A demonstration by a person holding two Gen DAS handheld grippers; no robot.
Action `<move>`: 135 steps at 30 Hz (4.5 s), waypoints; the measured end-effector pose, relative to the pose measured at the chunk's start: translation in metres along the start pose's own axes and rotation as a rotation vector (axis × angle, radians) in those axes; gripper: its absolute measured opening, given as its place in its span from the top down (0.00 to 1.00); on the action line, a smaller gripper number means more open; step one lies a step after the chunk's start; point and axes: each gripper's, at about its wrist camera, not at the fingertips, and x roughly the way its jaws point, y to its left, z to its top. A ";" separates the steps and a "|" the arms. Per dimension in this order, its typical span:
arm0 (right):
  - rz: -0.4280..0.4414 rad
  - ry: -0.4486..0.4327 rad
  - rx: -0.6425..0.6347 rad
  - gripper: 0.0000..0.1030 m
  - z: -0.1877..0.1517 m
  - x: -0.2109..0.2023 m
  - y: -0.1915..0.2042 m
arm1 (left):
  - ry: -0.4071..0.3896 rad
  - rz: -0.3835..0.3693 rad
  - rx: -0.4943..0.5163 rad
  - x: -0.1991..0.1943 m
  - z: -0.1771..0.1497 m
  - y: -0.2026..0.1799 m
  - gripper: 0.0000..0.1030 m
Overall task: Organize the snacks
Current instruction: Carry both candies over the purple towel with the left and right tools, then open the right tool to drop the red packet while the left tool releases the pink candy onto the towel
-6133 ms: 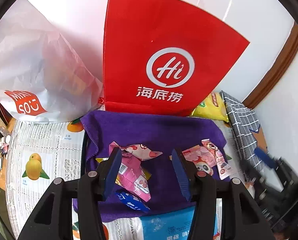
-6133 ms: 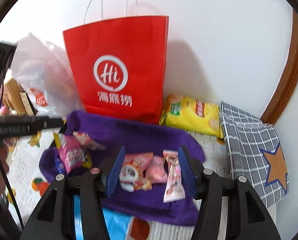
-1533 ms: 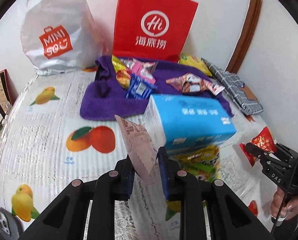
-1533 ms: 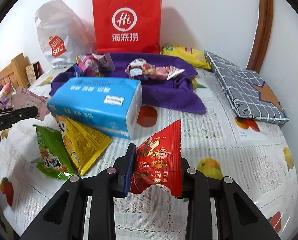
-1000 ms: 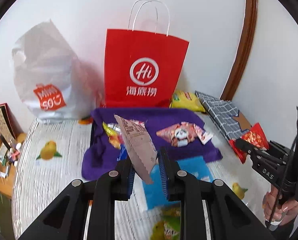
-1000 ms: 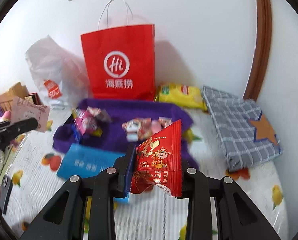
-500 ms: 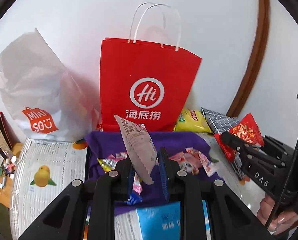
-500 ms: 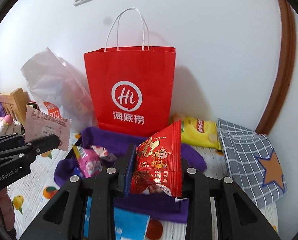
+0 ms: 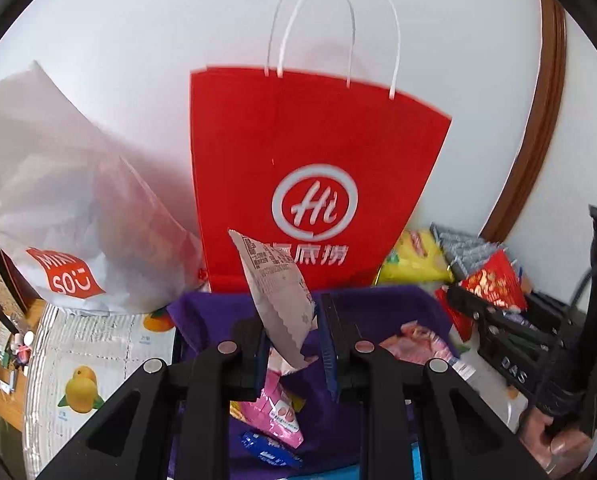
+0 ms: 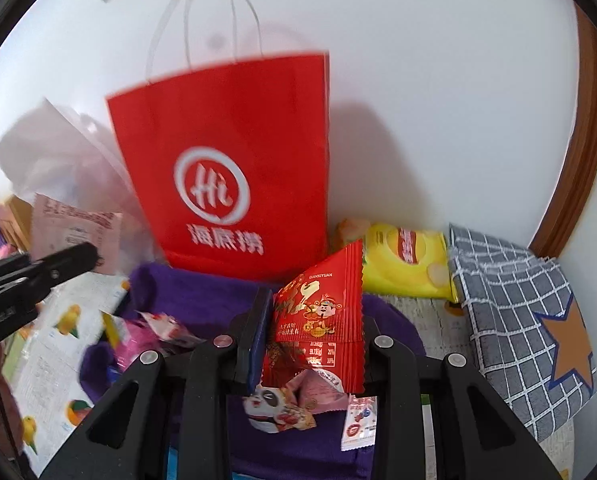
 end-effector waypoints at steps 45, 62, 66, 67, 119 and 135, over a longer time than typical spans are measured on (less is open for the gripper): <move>-0.019 0.114 -0.074 0.69 -0.015 0.030 0.000 | 0.113 0.016 -0.087 0.018 -0.005 0.022 0.79; -0.009 0.119 -0.098 0.69 -0.018 0.030 0.008 | 0.128 0.018 -0.074 0.021 -0.007 0.019 0.79; -0.010 0.132 -0.104 0.69 -0.019 0.034 0.008 | 0.134 0.025 -0.076 0.022 -0.007 0.019 0.79; -0.011 0.135 -0.105 0.69 -0.019 0.034 0.008 | 0.138 0.027 -0.076 0.023 -0.007 0.020 0.79; 0.017 0.253 -0.173 0.54 -0.030 0.048 0.021 | 0.263 0.065 -0.029 0.049 -0.022 0.016 0.79; 0.024 0.098 -0.098 0.44 -0.007 -0.001 0.013 | 0.299 0.042 -0.009 0.052 -0.024 0.009 0.78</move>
